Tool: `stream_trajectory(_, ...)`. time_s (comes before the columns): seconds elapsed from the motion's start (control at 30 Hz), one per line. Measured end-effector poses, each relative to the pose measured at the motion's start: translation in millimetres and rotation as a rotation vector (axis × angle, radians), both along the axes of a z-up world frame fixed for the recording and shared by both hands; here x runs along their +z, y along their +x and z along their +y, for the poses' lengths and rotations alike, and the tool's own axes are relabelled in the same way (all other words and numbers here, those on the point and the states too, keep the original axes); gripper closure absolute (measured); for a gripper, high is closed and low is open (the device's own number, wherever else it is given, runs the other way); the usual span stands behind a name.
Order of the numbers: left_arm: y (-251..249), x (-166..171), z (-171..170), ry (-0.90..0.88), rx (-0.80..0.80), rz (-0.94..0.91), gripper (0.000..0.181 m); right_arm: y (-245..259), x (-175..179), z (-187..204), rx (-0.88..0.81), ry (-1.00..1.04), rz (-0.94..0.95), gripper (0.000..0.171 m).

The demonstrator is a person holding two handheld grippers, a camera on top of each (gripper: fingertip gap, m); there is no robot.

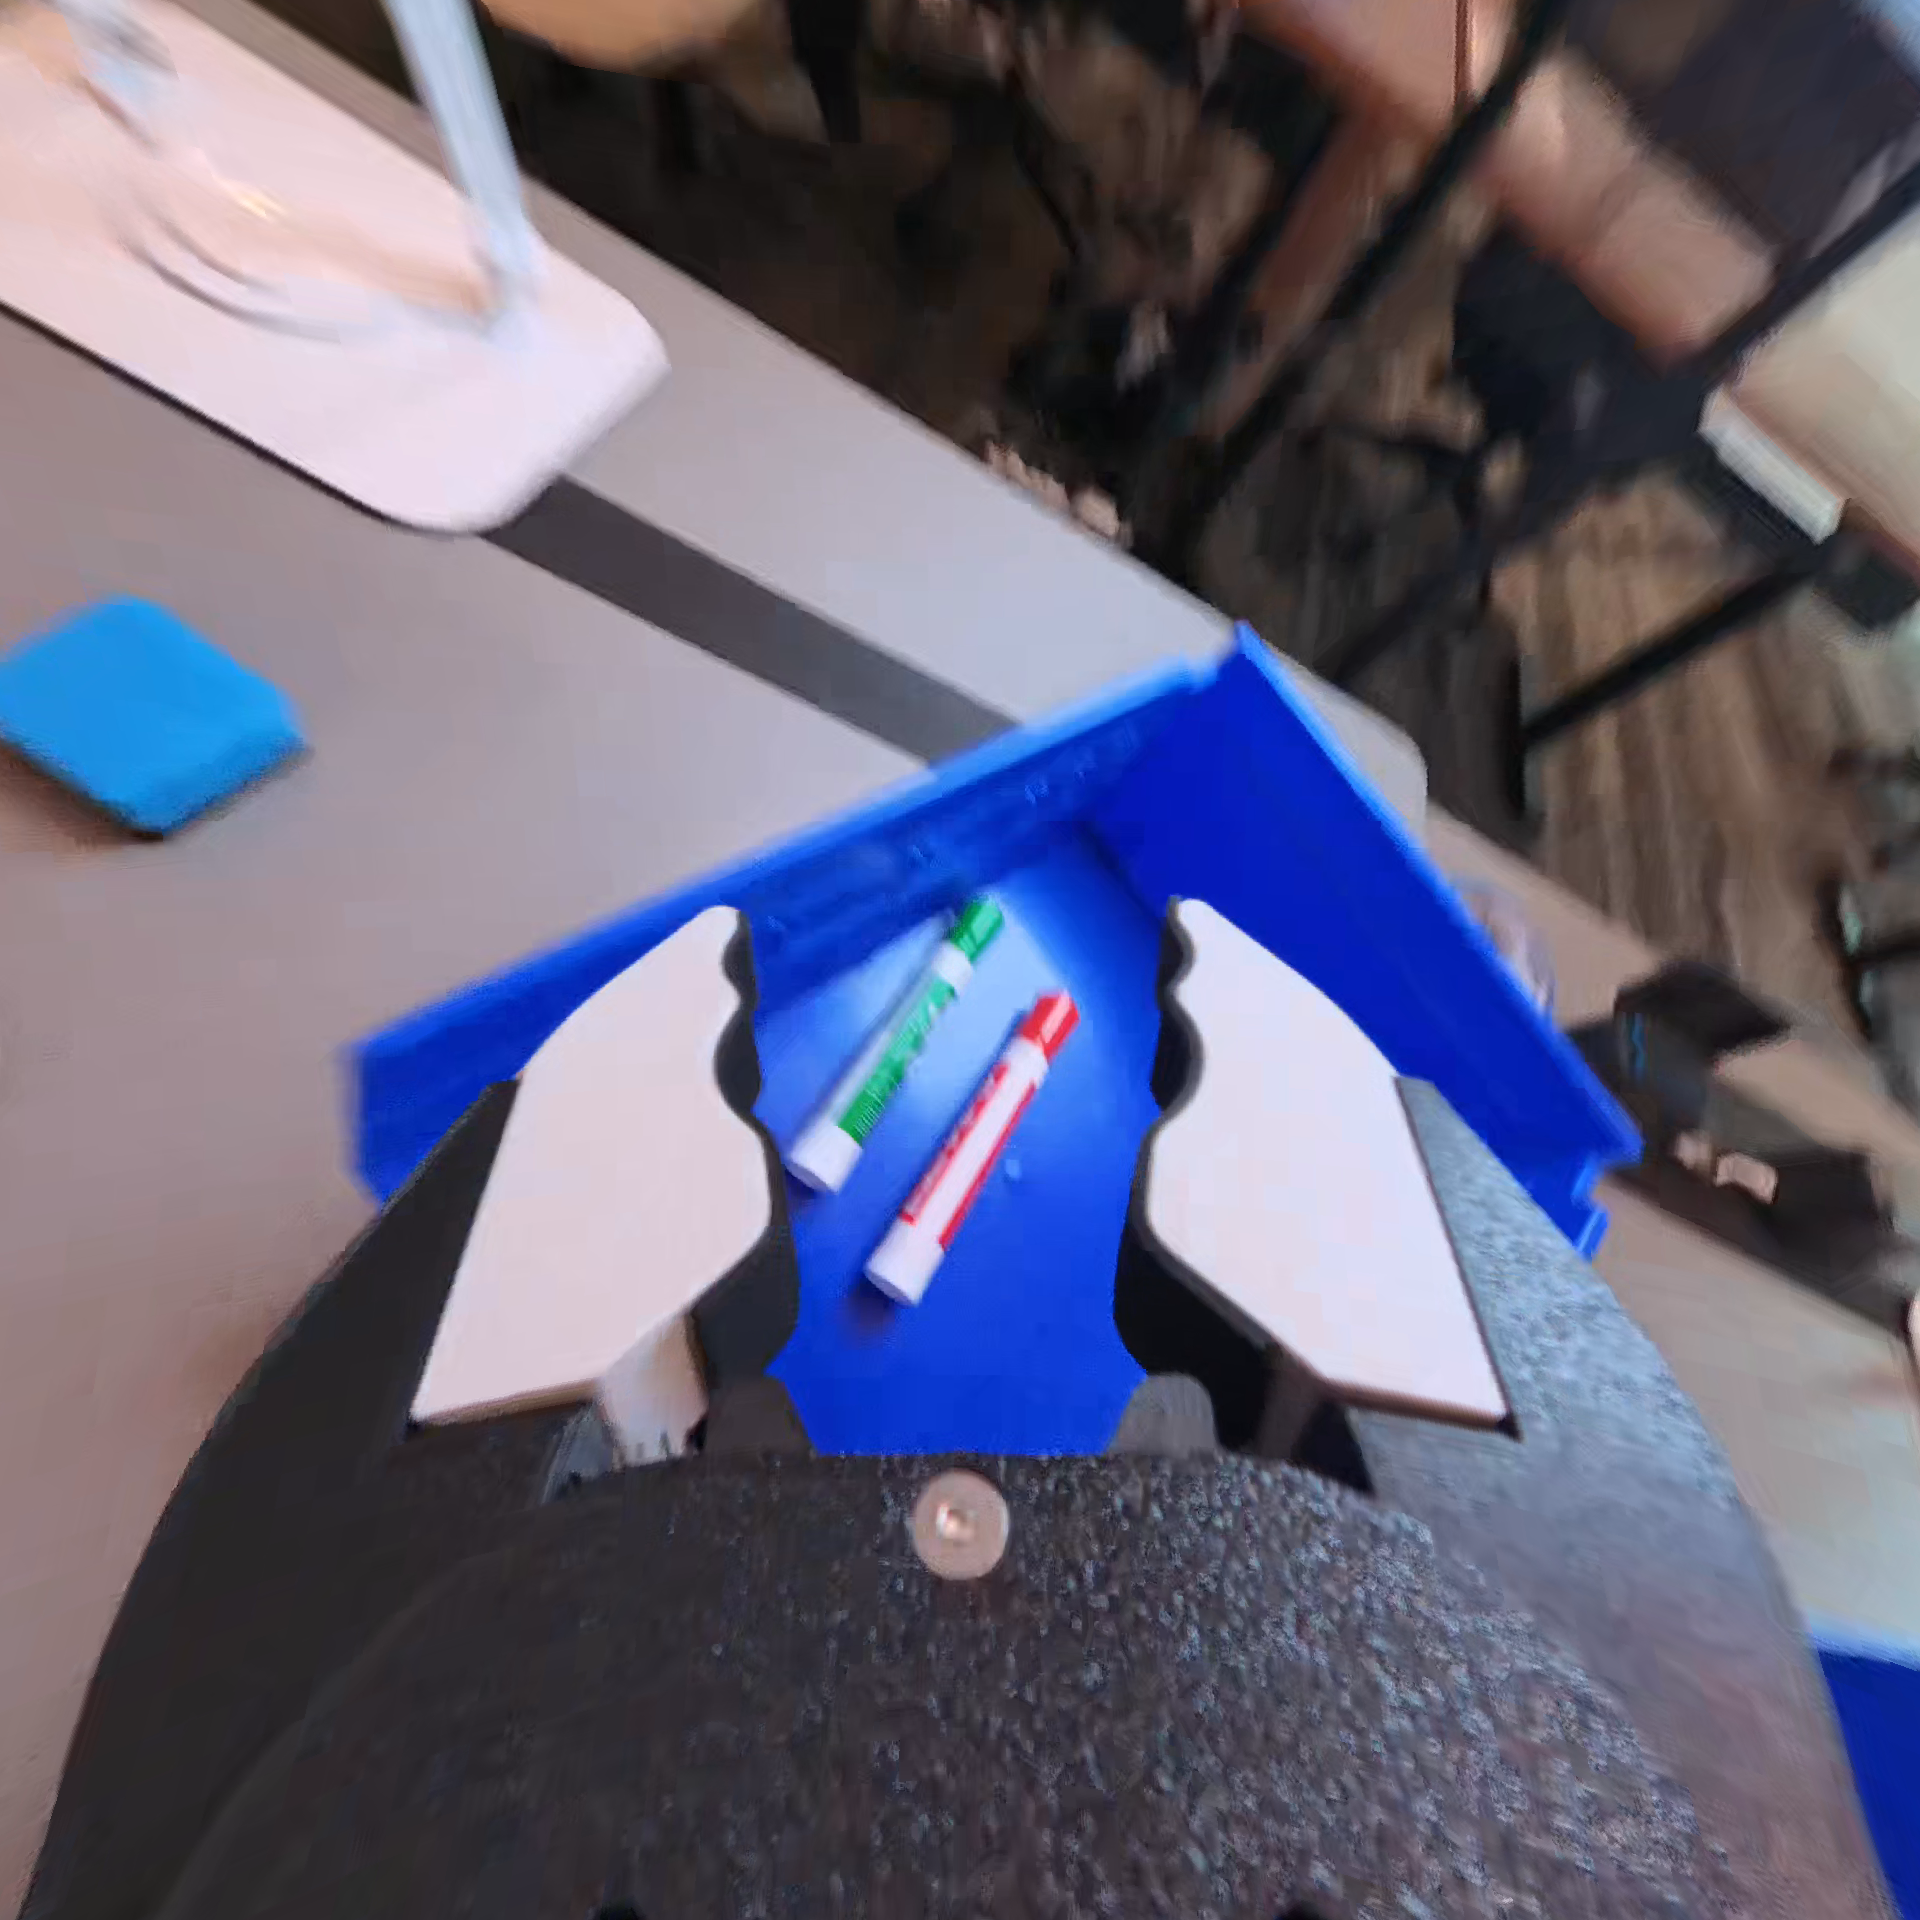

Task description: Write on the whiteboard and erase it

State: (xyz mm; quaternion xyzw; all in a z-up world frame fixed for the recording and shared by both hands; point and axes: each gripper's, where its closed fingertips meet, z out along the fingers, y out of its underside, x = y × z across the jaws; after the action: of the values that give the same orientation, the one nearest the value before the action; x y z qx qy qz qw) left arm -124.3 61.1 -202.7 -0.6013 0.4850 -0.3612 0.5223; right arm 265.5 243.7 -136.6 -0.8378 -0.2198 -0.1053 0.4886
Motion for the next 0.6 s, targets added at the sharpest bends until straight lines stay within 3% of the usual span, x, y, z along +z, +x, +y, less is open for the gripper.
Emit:
stream_trajectory(0.1, -2, 1, 4, 0.002, 0.015, -0.009, 0.162, -70, 39, -24, 0.242, 0.161, -0.035, 0.15)
stream_trajectory(0.17, -3, 1, 4, -0.001, 0.016, -0.012, 0.166, -121, 47, -43, 0.411, 0.196, -0.02, 0.165)
stream_trajectory(0.27, -5, 3, 6, 0.005, 0.026, -0.016, 0.169, -181, 35, -60, 0.572, 0.154, -0.003, 0.168)
stream_trajectory(0.43, -8, 3, 10, 0.024, 0.049, -0.009, 0.172, -223, -38, -42, 0.644, -0.107, -0.079, 0.137)
stream_trajectory(0.53, -9, 1, 12, 0.028, 0.052, 0.004, 0.172, -218, -88, -14, 0.597, -0.348, -0.12, 0.103)
stream_trajectory(0.6, -10, 0, 13, 0.025, 0.053, 0.004, 0.17, -211, -108, 5, 0.569, -0.461, -0.148, 0.094)
